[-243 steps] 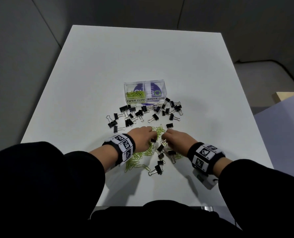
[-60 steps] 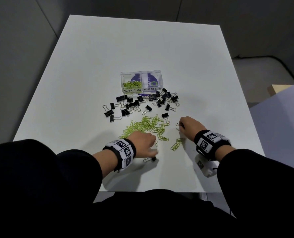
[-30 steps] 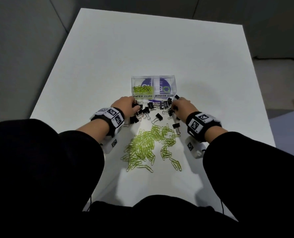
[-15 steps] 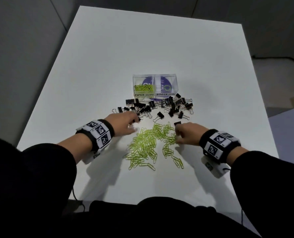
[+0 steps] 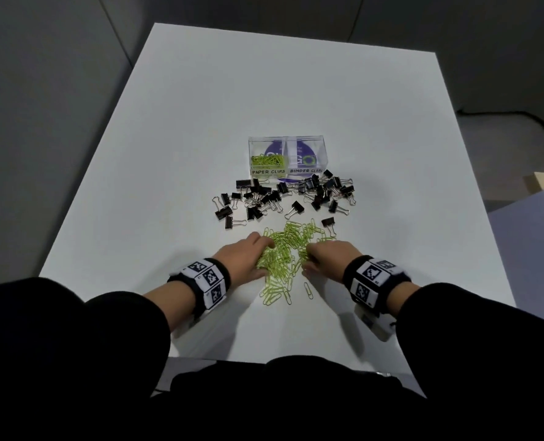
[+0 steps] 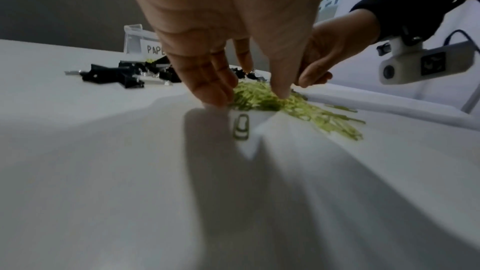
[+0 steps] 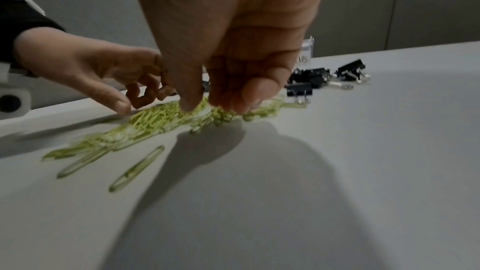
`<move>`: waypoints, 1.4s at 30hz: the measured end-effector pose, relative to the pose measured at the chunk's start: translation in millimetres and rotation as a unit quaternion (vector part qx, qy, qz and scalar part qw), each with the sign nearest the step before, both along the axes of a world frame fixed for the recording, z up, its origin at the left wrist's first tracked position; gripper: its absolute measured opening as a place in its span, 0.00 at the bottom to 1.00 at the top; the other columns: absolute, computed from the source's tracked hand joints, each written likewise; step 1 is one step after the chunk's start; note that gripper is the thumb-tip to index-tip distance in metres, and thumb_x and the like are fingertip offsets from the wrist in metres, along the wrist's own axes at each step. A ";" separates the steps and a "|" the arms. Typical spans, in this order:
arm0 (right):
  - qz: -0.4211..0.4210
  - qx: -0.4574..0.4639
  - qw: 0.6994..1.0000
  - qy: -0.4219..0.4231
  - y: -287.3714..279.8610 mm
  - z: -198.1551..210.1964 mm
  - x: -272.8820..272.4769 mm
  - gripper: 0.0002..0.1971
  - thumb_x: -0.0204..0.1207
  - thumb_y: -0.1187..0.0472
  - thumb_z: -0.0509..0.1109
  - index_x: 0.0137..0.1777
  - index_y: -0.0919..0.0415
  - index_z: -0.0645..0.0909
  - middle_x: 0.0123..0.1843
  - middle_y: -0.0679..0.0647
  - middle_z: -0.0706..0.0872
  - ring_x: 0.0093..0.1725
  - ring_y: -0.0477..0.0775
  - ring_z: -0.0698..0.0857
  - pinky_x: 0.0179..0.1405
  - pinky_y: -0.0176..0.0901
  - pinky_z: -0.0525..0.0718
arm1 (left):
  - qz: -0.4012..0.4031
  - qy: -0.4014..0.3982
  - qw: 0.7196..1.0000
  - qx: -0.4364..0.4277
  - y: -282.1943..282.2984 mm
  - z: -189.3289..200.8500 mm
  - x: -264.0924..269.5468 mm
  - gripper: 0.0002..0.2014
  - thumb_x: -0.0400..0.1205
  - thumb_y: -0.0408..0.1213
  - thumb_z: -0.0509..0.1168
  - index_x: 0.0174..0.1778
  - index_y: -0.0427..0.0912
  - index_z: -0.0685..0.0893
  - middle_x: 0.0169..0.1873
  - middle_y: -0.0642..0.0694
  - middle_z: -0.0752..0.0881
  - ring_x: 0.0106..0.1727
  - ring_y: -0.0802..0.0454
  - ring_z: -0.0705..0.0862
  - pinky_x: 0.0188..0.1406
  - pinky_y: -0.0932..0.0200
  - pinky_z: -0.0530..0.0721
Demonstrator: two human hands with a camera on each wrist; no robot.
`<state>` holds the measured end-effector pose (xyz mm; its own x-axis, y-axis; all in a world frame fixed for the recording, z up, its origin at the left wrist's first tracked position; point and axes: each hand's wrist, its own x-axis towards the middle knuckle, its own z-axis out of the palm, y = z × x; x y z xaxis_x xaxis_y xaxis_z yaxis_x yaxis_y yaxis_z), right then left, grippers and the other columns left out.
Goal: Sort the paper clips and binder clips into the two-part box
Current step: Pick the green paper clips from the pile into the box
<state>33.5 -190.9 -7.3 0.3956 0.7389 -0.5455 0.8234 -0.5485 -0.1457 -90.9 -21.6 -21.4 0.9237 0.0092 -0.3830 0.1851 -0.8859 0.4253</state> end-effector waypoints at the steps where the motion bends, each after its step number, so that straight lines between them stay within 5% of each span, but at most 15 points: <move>1: 0.002 0.018 1.000 -0.002 -1.3 3.7 0.5 0.17 0.79 0.47 0.62 0.54 0.62 0.75 0.51 0.56 0.84 0.45 0.56 0.80 0.44 0.45 0.79 | -0.007 -0.010 1.000 0.017 -0.1 3.0 -0.4 0.30 0.77 0.52 0.68 0.72 0.47 0.66 0.64 0.47 0.74 0.53 0.52 0.80 0.47 0.57 0.81; 6: 0.092 -0.076 0.993 -0.014 -18.2 6.4 -17.7 0.18 0.75 0.42 0.66 0.47 0.58 0.72 0.52 0.57 0.86 0.43 0.56 0.80 0.44 0.46 0.77 | -0.086 0.003 0.994 0.062 -9.4 1.2 -16.4 0.38 0.70 0.58 0.71 0.72 0.47 0.65 0.64 0.49 0.71 0.57 0.51 0.76 0.47 0.61 0.77; 10: 0.046 -0.041 0.998 -0.015 -11.2 -2.5 -19.6 0.15 0.76 0.45 0.65 0.45 0.56 0.69 0.51 0.56 0.84 0.46 0.56 0.81 0.42 0.43 0.74 | -0.048 -0.041 0.997 0.049 -15.1 -1.7 -8.9 0.32 0.76 0.52 0.68 0.72 0.44 0.66 0.66 0.45 0.71 0.58 0.51 0.77 0.47 0.62 0.77; 13: 0.005 0.044 0.998 -0.046 -0.4 -6.3 -5.2 0.22 0.73 0.46 0.70 0.61 0.59 0.71 0.60 0.55 0.79 0.55 0.54 0.79 0.53 0.44 0.81 | -0.026 -0.046 0.996 0.078 -11.6 0.1 7.7 0.34 0.76 0.53 0.68 0.75 0.46 0.64 0.69 0.43 0.70 0.64 0.47 0.75 0.54 0.57 0.79; 16: -0.028 0.053 0.996 -0.067 7.8 -10.0 10.9 0.41 0.66 0.43 0.75 0.75 0.56 0.62 0.73 0.59 0.70 0.69 0.60 0.72 0.67 0.53 0.76 | -0.022 -0.011 0.993 0.116 -6.0 -1.5 19.3 0.43 0.74 0.58 0.68 0.80 0.48 0.56 0.76 0.42 0.62 0.73 0.44 0.68 0.67 0.49 0.75; 18: -0.053 0.036 0.996 -0.062 11.3 -10.6 16.7 0.45 0.65 0.42 0.75 0.77 0.57 0.59 0.75 0.60 0.67 0.72 0.62 0.69 0.69 0.56 0.74 | -0.012 0.010 0.993 0.118 -4.5 -2.6 22.2 0.45 0.73 0.58 0.69 0.80 0.48 0.54 0.77 0.43 0.61 0.75 0.44 0.66 0.68 0.47 0.75; 24: 0.024 0.046 0.996 -0.074 11.8 -15.1 11.4 0.32 0.70 0.45 0.71 0.71 0.57 0.69 0.71 0.58 0.73 0.68 0.60 0.72 0.65 0.51 0.74 | -0.043 0.003 0.992 0.115 -4.9 -6.9 24.1 0.39 0.74 0.56 0.69 0.78 0.48 0.61 0.72 0.44 0.67 0.70 0.45 0.70 0.60 0.50 0.78; 29: 0.026 0.088 0.993 -0.071 20.5 -11.9 15.9 0.29 0.80 0.55 0.61 0.79 0.61 0.59 0.80 0.59 0.65 0.76 0.60 0.67 0.74 0.49 0.67 | -0.091 0.014 0.985 0.144 -2.6 -7.2 33.2 0.46 0.72 0.58 0.69 0.81 0.48 0.52 0.80 0.45 0.58 0.78 0.44 0.61 0.74 0.47 0.66; 35: 0.082 0.056 0.993 -0.060 17.6 -15.3 9.9 0.27 0.80 0.59 0.61 0.79 0.62 0.61 0.81 0.58 0.64 0.76 0.60 0.67 0.74 0.51 0.69 | -0.124 0.006 0.986 0.113 -4.2 -5.5 33.0 0.39 0.76 0.51 0.68 0.80 0.48 0.58 0.77 0.44 0.64 0.73 0.45 0.66 0.70 0.51 0.72; 38: 0.041 0.098 0.991 -0.076 3.5 -8.1 21.5 0.25 0.79 0.62 0.64 0.76 0.58 0.66 0.78 0.56 0.70 0.74 0.59 0.71 0.75 0.50 0.69 | -0.125 -0.006 0.987 0.102 1.2 -2.0 21.1 0.38 0.77 0.51 0.67 0.81 0.49 0.56 0.78 0.44 0.63 0.75 0.45 0.66 0.72 0.51 0.69; 42: -0.050 0.064 0.995 -0.049 -9.6 -3.2 41.5 0.21 0.80 0.60 0.62 0.74 0.56 0.69 0.71 0.56 0.77 0.68 0.59 0.76 0.63 0.51 0.78 | -0.062 0.012 0.995 0.079 18.8 -0.1 4.4 0.39 0.74 0.52 0.69 0.79 0.48 0.59 0.73 0.45 0.67 0.70 0.47 0.70 0.66 0.53 0.74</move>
